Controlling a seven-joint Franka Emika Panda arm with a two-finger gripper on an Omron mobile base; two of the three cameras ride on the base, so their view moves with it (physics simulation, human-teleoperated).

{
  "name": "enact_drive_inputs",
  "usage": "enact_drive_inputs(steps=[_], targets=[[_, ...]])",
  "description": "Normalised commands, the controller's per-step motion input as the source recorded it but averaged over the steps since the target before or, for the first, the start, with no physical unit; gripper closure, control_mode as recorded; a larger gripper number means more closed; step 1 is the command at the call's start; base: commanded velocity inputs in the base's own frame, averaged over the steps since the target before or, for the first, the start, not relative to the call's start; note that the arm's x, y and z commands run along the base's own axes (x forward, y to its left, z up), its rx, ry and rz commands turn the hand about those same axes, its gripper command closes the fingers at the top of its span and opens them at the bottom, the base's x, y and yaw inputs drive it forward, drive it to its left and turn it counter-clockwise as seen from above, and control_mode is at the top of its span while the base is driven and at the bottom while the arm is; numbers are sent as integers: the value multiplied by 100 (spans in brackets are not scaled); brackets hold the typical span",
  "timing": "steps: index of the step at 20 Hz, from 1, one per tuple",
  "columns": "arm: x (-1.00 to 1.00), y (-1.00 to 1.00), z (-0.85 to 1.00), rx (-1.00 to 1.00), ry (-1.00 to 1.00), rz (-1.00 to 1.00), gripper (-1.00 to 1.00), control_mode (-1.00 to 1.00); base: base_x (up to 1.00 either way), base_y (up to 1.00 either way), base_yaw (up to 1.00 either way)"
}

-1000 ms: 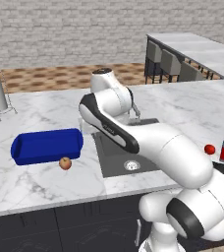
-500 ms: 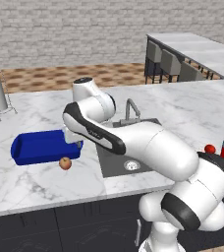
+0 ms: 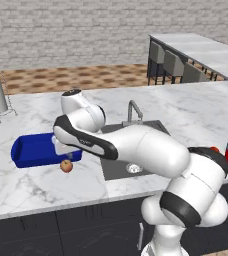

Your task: Pick up all produce items and place them in the sink. Turn on the sink faucet to wash them. Then turn the sink off and put them in the tray.

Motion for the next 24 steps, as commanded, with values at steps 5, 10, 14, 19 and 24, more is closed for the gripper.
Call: enact_drive_inputs(steps=[5, 10, 14, 19, 24], targets=[[8, 24, -33, 0, 0, 0, -100, -100, 0, 0, 0], [22, 17, -31, 0, 0, 0, -100, -100, 0, 0, 0], [30, 15, -25, 0, 0, 0, -100, -100, 0, 0, 0], [31, 12, -23, 0, 0, 0, -100, -100, 0, 0, 0], [27, 8, -20, 0, 0, -2, -100, -100, 0, 0, 0]])
